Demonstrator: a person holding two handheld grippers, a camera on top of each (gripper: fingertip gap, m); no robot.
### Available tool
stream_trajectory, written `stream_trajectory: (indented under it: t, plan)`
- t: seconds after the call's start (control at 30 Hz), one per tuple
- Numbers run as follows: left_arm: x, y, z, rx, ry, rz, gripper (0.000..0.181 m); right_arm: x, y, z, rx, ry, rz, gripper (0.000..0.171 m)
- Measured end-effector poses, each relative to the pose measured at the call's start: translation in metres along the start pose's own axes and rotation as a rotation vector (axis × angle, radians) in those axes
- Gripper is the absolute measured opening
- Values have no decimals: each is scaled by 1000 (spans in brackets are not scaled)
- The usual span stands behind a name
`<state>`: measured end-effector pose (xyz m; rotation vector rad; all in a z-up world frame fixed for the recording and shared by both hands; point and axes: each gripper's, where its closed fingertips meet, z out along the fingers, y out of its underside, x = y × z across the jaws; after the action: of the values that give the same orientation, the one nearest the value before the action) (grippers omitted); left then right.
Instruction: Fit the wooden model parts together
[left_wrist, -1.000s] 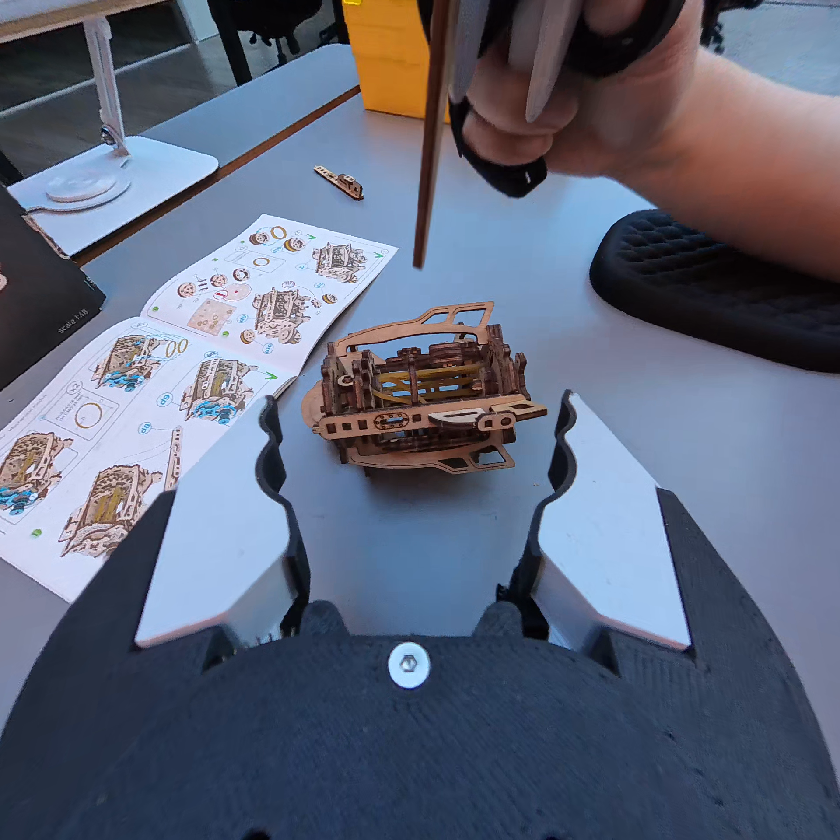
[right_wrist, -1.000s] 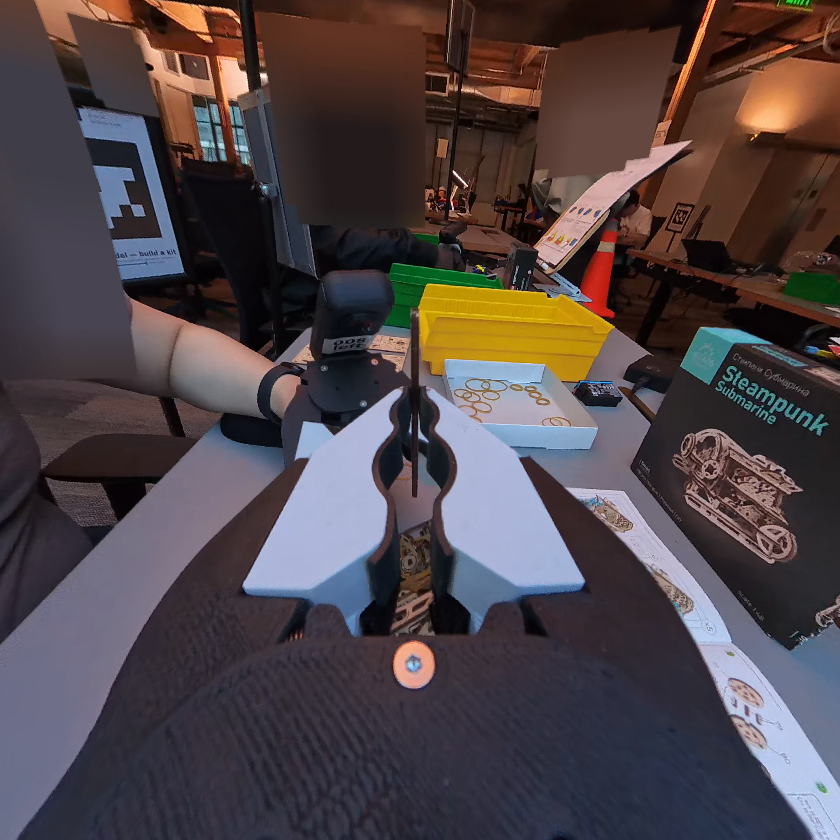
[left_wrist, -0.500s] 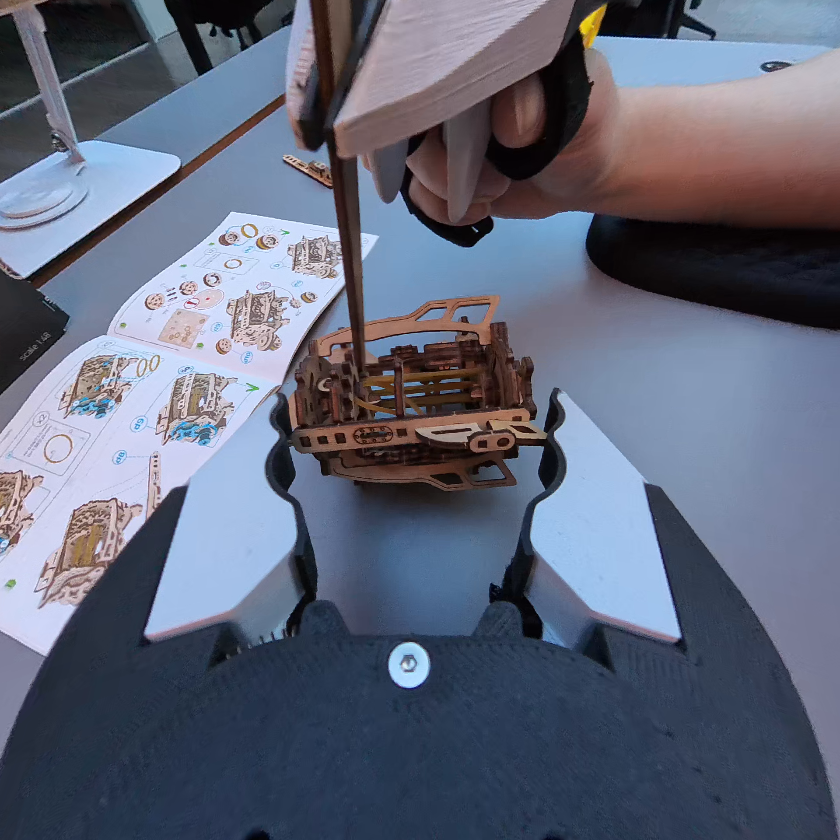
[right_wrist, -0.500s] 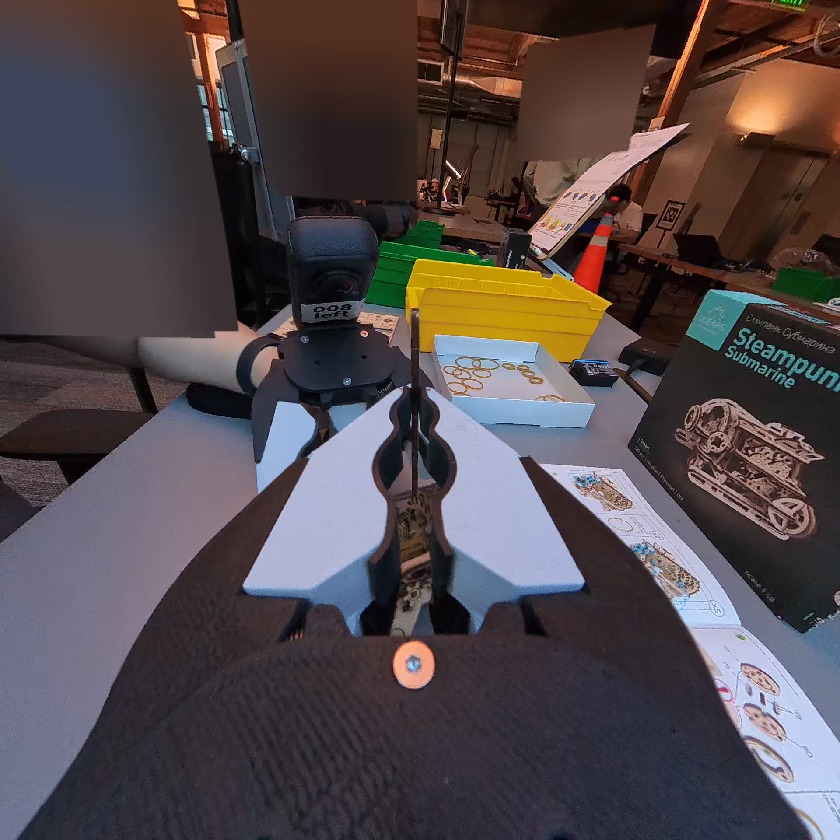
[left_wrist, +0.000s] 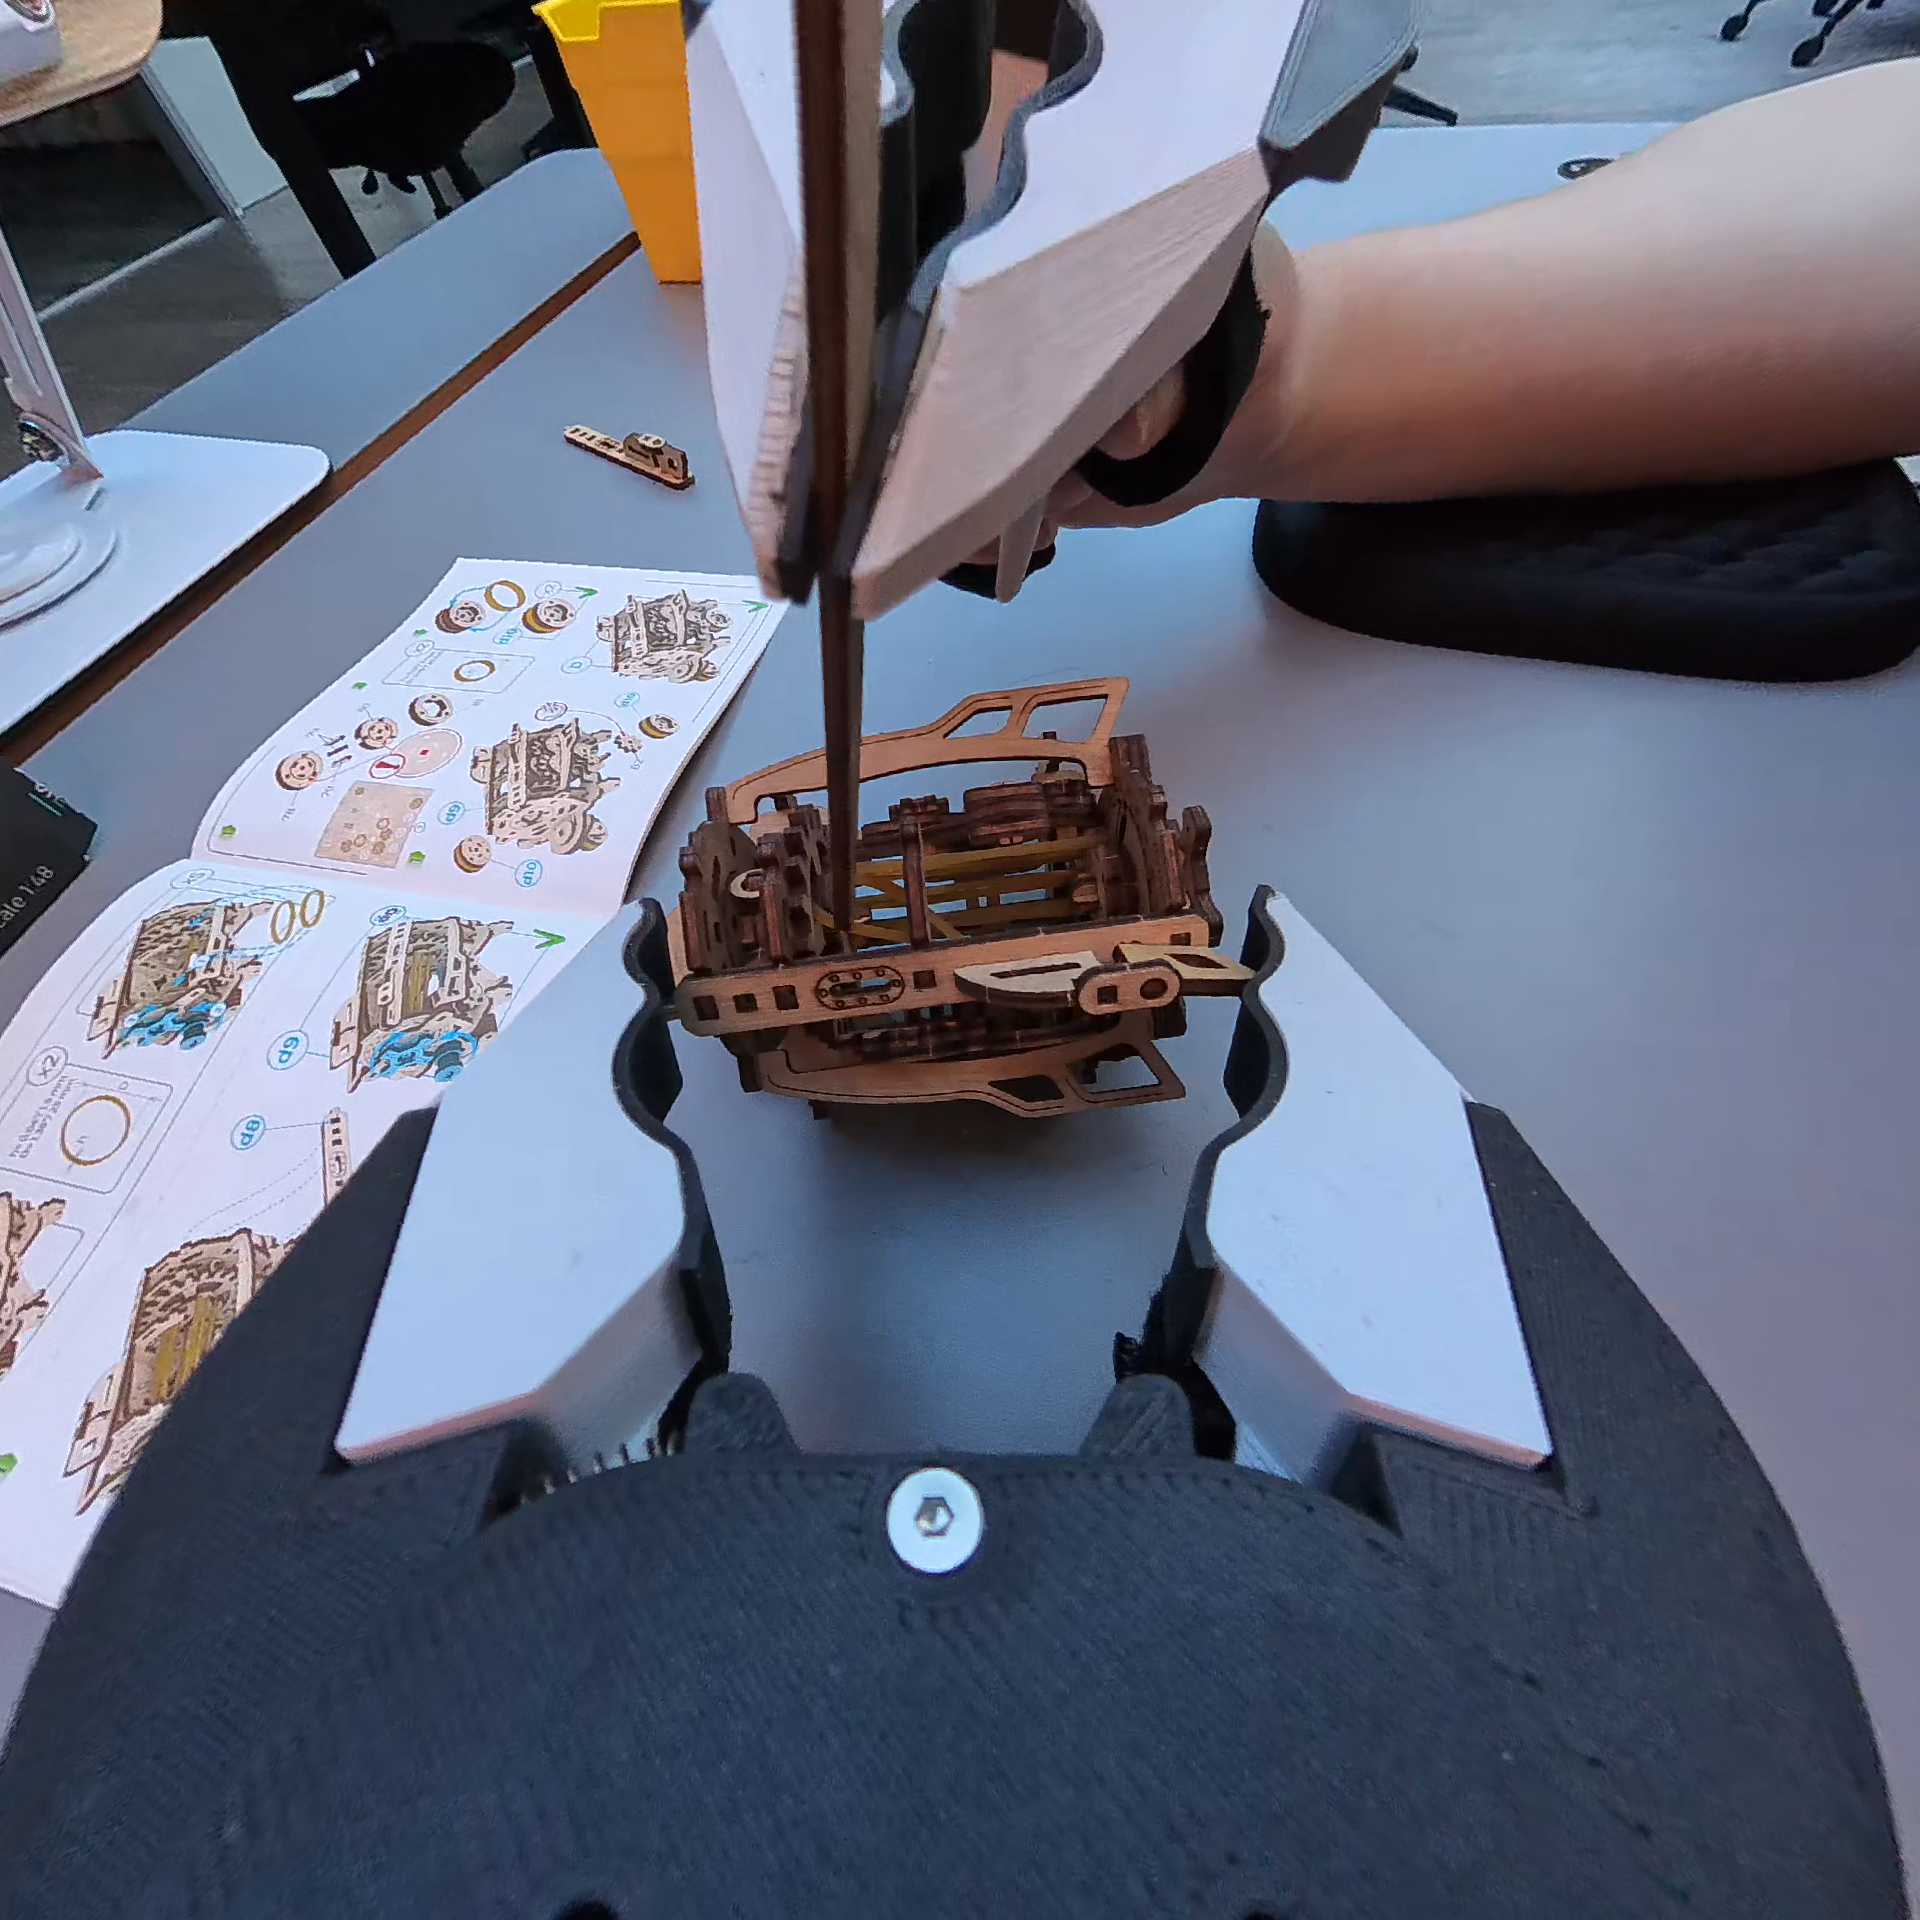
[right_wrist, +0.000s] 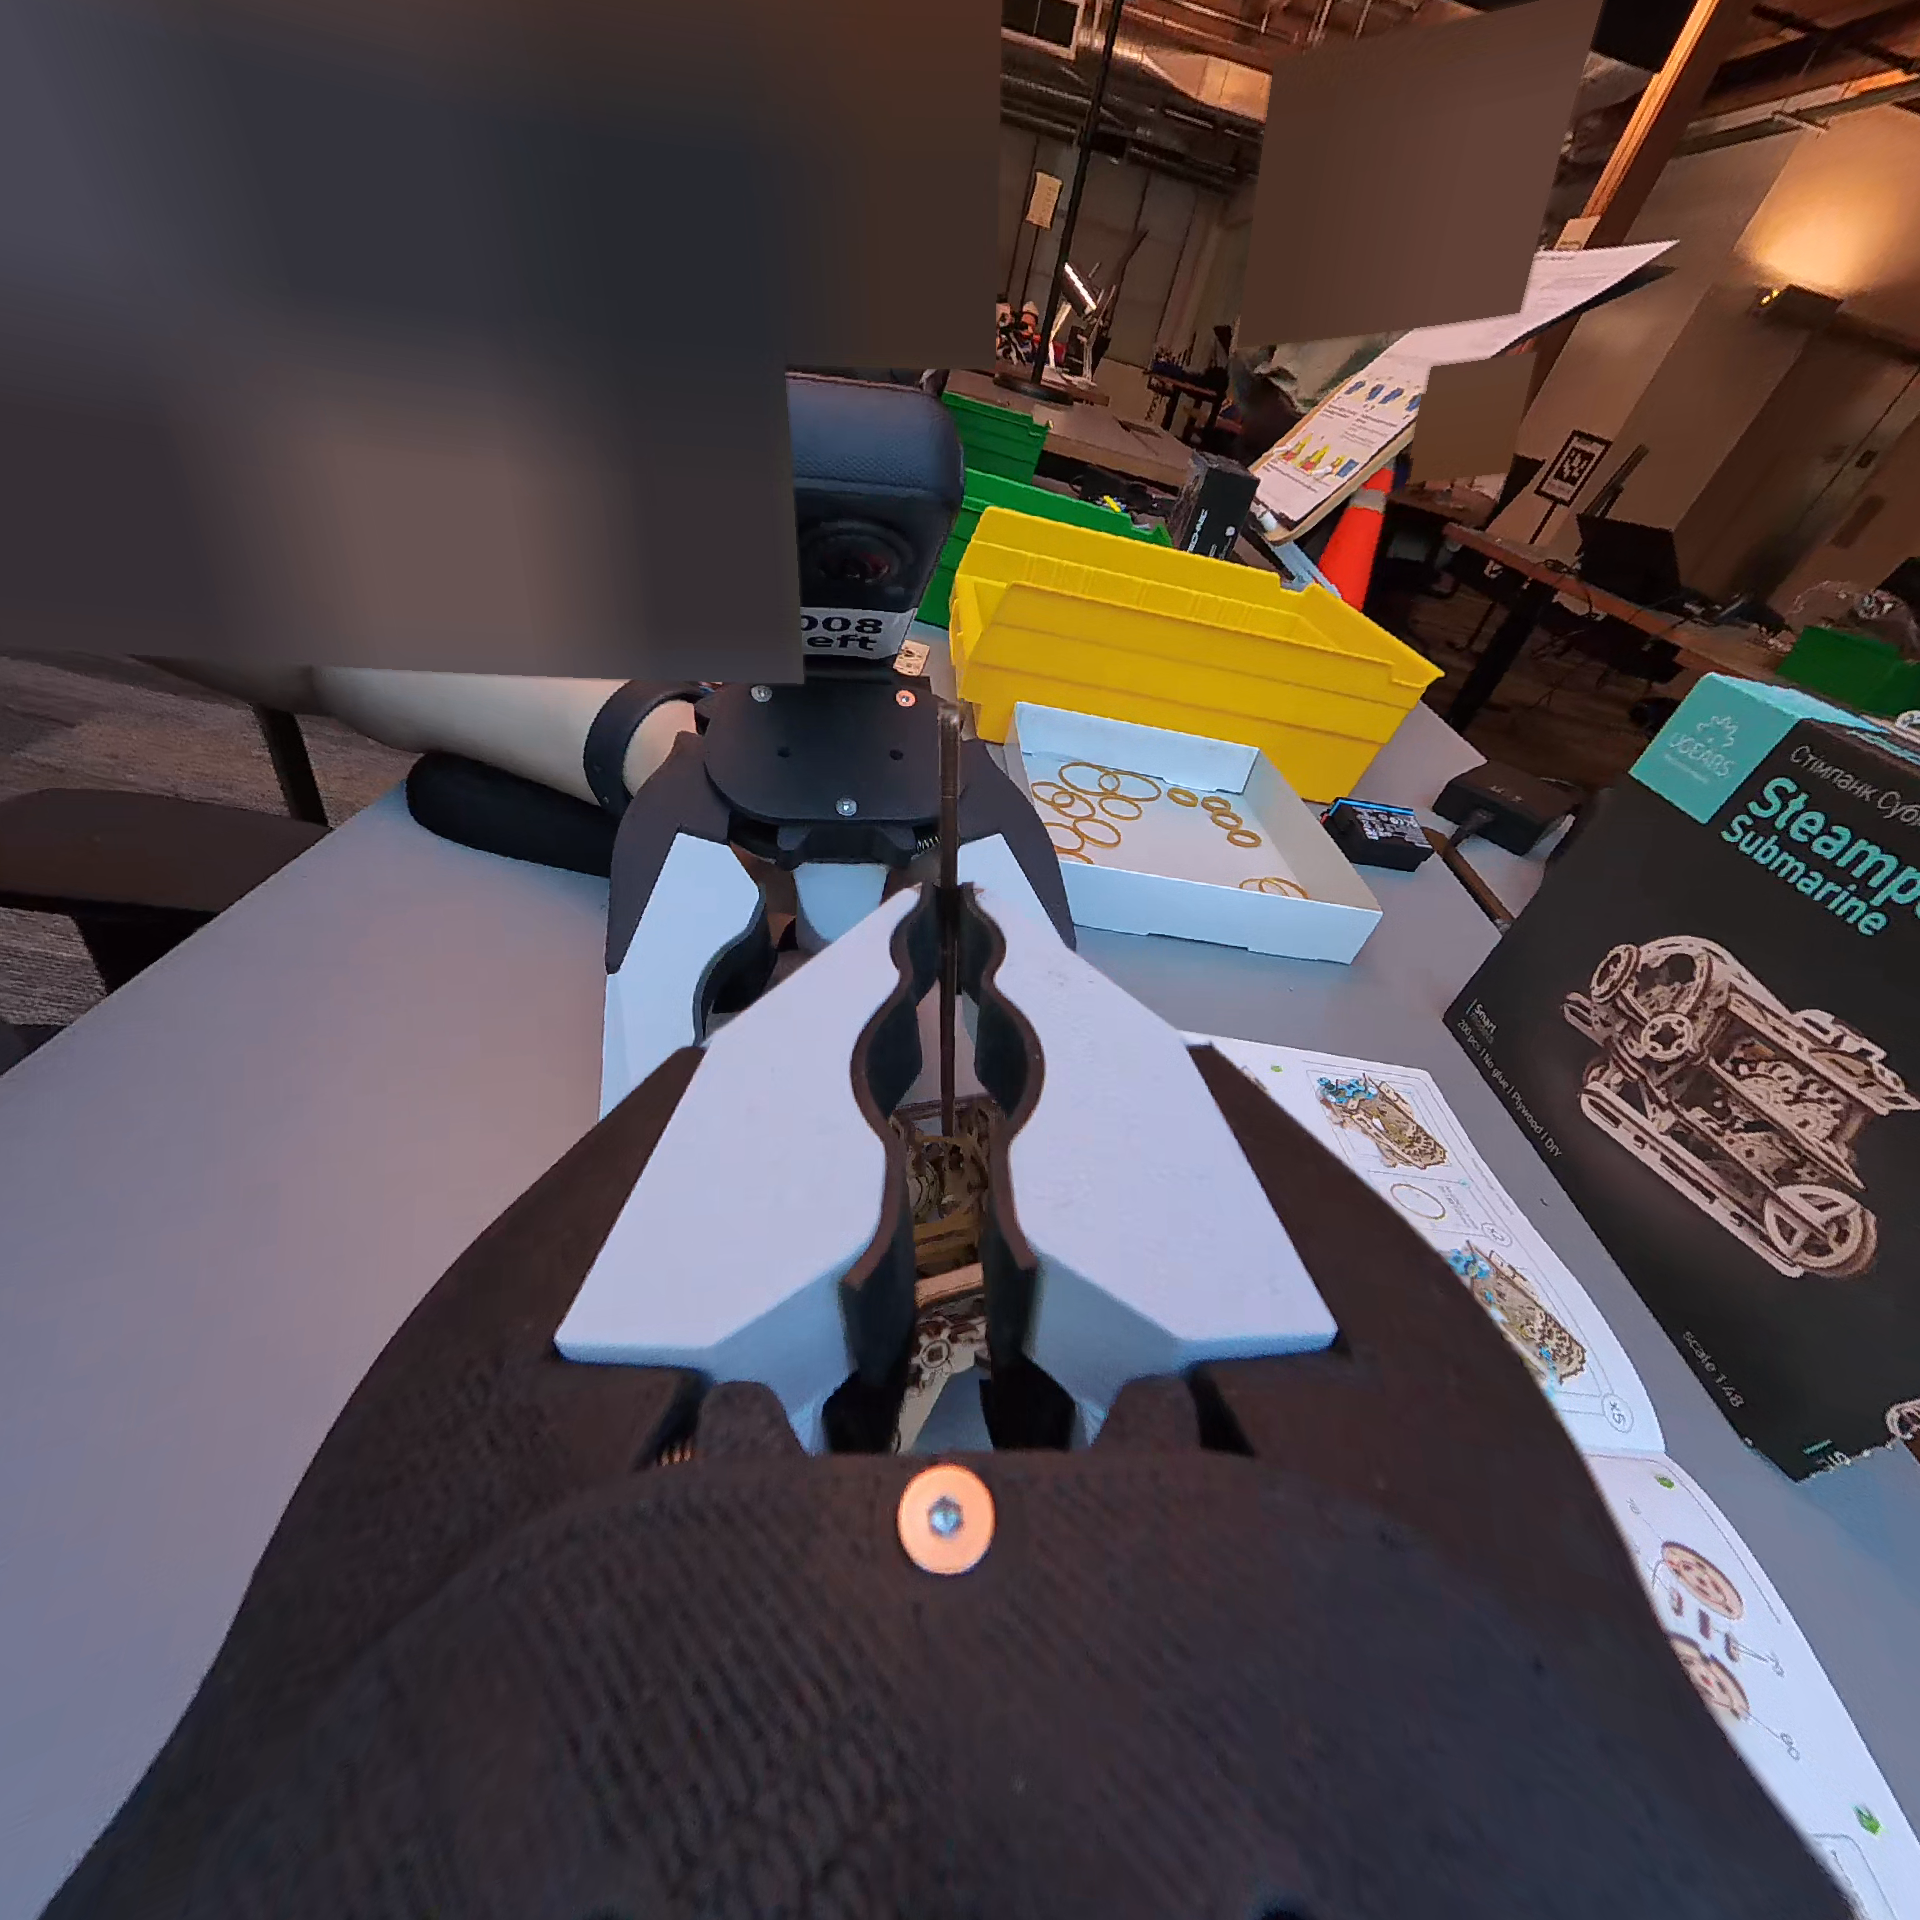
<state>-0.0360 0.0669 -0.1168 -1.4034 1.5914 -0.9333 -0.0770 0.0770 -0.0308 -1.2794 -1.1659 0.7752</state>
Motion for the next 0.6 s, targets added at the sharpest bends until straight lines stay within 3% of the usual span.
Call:
stream_trajectory:
  t: [0.6]
  plan:
    - [0,0,0,7,-9,6,108,-1,0,0,-38,33,-68,1]
